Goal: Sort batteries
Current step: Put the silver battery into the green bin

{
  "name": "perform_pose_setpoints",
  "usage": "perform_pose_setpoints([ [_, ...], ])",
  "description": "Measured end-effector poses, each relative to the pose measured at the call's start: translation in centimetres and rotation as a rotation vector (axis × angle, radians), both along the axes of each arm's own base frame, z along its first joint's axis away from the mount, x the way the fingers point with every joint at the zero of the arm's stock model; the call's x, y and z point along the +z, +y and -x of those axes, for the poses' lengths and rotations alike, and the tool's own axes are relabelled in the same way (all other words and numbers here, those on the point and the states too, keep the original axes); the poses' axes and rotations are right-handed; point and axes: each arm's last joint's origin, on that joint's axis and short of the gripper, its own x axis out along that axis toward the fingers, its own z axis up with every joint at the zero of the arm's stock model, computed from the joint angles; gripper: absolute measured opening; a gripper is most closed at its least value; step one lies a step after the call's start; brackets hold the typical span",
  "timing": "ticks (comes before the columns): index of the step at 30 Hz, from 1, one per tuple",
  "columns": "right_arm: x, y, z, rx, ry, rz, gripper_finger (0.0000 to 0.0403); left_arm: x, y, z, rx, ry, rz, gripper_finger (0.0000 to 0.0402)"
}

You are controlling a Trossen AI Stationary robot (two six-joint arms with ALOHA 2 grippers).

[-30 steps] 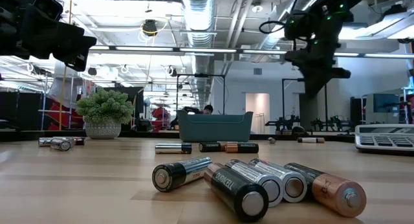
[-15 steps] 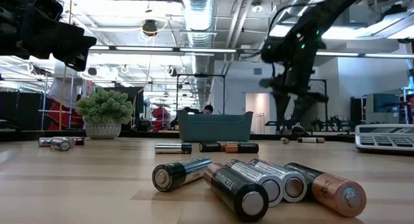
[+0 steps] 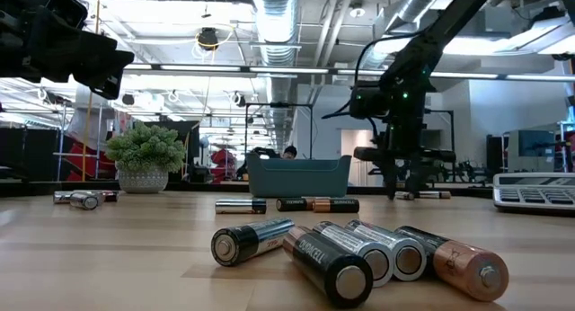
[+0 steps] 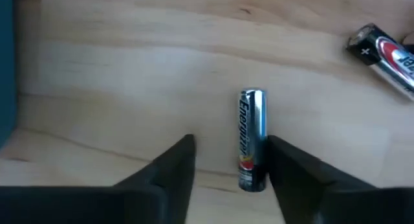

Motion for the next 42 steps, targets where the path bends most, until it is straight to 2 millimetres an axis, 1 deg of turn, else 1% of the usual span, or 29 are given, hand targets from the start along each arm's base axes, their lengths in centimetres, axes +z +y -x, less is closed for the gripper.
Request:
perform_pose_setpoints([
  [6,0.1,0.9,-0.8,0.055,0.007,0.043,0.0045,0.0,0.0,0.0,0.000,0.001,0.000,0.0128],
  [8,0.4,1.3,-0.7,0.077,0.005,0.041,0.0018,0.0,0.0,0.0,0.000,0.000,0.000,0.0128],
  [12,2.0,1.9,-0.2,0.097,-0.013,0.021,0.0018,0.0,0.0,0.0,0.000,0.000,0.000,0.0128],
  [14,3.1,2.6,0.6,0.105,-0.006,-0.018,0.0018,0.0,0.0,0.0,0.000,0.000,0.000,0.0128],
  [15,3.8,3.0,1.1,0.108,0.004,-0.037,0.0017,0.0,0.0,0.0,0.000,0.000,0.000,0.0128],
  [18,6.7,3.8,1.8,0.094,-0.058,0.000,0.0017,0.0,0.0,0.0,0.000,0.000,0.000,0.0128],
  [20,8.4,4.5,2.7,0.098,-0.072,0.022,0.0017,0.0,0.0,0.0,0.000,0.000,0.000,0.0128],
  [24,11.6,6.4,4.2,0.124,-0.142,0.064,0.0017,0.0,0.0,0.0,0.000,0.001,0.000,0.0128],
  [27,13.4,8.3,5.9,0.125,-0.135,0.092,0.0017,0.0,0.0,0.0,0.000,0.000,0.000,0.0128],
  [31,15.2,11.1,7.9,0.120,-0.136,0.118,0.0017,0.0,0.0,0.0,0.000,0.000,0.000,0.0128],
  [35,16.3,14.2,9.4,0.165,-0.169,0.111,0.0017,0.0,0.0,0.0,0.000,0.000,0.000,0.0128],
  [39,17.0,17.3,10.8,0.231,-0.206,0.080,0.0017,0.0,0.0,0.0,0.000,0.001,0.000,0.0128],
  [42,17.1,19.4,11.6,0.315,-0.217,0.054,0.0017,0.0,0.0,0.0,0.000,0.000,0.000,0.0128],
])
